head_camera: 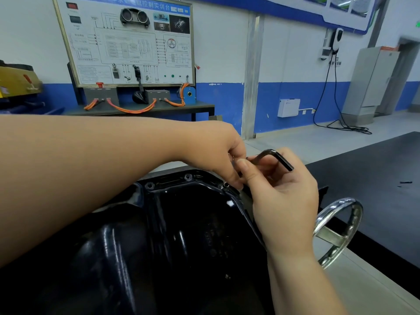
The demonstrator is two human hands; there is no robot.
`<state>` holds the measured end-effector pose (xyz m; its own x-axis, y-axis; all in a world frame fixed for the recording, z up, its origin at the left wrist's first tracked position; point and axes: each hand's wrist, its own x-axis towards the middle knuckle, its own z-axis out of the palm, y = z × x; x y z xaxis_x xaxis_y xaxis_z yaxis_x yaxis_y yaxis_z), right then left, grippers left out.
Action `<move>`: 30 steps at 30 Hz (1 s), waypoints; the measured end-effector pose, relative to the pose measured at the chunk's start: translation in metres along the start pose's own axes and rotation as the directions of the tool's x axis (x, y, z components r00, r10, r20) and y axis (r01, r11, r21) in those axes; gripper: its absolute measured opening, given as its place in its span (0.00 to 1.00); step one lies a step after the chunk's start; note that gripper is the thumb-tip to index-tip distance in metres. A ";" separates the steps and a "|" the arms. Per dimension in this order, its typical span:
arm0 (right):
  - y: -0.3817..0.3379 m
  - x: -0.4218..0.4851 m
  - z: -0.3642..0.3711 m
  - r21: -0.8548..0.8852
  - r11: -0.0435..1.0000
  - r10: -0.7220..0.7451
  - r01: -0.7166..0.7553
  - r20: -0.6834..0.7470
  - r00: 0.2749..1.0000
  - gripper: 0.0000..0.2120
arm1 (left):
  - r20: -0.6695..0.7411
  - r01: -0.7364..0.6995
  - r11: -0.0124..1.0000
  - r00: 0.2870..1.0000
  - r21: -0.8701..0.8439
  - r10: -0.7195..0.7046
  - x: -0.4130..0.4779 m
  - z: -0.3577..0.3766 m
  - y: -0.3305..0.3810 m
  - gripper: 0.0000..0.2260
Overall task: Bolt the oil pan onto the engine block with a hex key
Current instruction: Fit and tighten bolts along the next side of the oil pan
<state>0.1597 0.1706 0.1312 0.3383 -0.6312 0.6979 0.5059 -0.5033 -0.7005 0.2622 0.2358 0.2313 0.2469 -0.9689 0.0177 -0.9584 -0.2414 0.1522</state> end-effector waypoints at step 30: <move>0.000 -0.001 -0.001 -0.002 1.000 -0.003 0.003 -0.036 0.999 0.10 | 0.009 0.002 1.000 1.000 0.007 -0.002 0.001 -0.001 -0.001 0.13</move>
<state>0.1581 0.1707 0.1302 0.3077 -0.6504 0.6945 0.5053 -0.5068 -0.6984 0.2637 0.2355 0.2320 0.2473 -0.9689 0.0084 -0.9590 -0.2435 0.1448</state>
